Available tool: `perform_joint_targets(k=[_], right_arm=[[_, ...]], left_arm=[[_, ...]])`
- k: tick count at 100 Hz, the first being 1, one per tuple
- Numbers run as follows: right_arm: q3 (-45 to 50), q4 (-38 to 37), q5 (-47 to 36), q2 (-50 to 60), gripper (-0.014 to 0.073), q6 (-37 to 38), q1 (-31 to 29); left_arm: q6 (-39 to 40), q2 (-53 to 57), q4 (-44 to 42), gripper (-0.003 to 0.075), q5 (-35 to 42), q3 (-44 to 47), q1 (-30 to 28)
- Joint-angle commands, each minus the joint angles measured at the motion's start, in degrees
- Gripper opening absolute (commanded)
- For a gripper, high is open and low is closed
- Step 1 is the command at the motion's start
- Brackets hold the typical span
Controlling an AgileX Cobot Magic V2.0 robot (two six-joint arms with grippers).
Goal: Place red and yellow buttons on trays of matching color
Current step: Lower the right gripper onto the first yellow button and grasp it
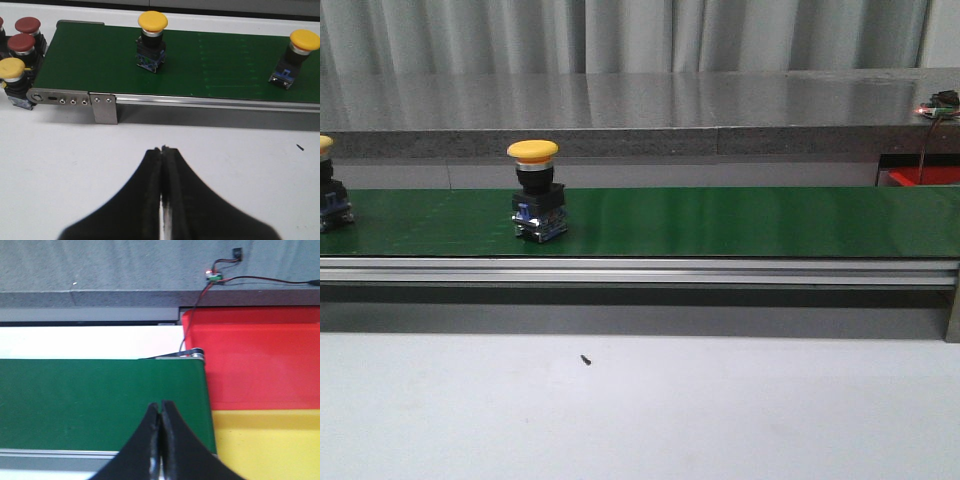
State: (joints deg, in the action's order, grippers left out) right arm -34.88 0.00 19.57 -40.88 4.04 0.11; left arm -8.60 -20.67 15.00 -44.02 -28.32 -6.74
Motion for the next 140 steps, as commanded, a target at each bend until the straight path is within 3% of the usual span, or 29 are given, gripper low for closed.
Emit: perform_joint_targets(k=[1, 16, 23, 30, 49, 59, 107, 121, 140], right_arm=[[-5.92, 0.00, -0.82, -3.70, -0.0067, -0.59, 2.19], [-13.77, 0.00, 4.38, -11.55, -0.0062, -0.59, 7.41], [-17.73, 0.00, 7.47, -15.51, -0.0019, -0.59, 9.81], [-21.81, 0.00, 10.52, -19.29, 0.0084, -0.59, 12.14], [-31.83, 0.00, 16.06, -29.20, 0.0486, -0.59, 17.28], [-35.99, 0.00, 17.97, -33.40, 0.0590, -0.59, 19.68], [-58.99, 0.00, 33.96, -52.54, 0.0602, -1.19, 31.58], [-67.70, 2.05, 43.31, -58.79, 0.0602, -4.04, 32.72], [-74.91, 5.24, 48.45, -65.60, 0.0602, -8.81, 32.72]], left_arm=[[-0.04, 1.25, 1.06, -0.0020, 5.28, -0.74, 0.40], [-0.04, 1.90, 1.04, -0.0020, 5.04, -0.74, 0.40], [-0.04, 1.90, 1.04, -0.0020, 4.52, -0.74, 0.29], [-0.04, 1.90, 1.04, -0.0020, 4.52, -0.74, 0.29], [-0.04, 1.90, 1.04, -0.0020, 4.52, -0.74, 0.29], [-0.04, 1.90, 1.04, -0.0020, 4.52, -0.74, 0.29], [-0.04, 1.90, 1.04, -0.0020, 4.52, -0.74, 0.29], [-0.04, 1.90, 1.04, -0.0020, 4.52, -0.74, 0.29], [-0.04, 1.90, 1.04, -0.0020, 4.52, -0.74, 0.29]])
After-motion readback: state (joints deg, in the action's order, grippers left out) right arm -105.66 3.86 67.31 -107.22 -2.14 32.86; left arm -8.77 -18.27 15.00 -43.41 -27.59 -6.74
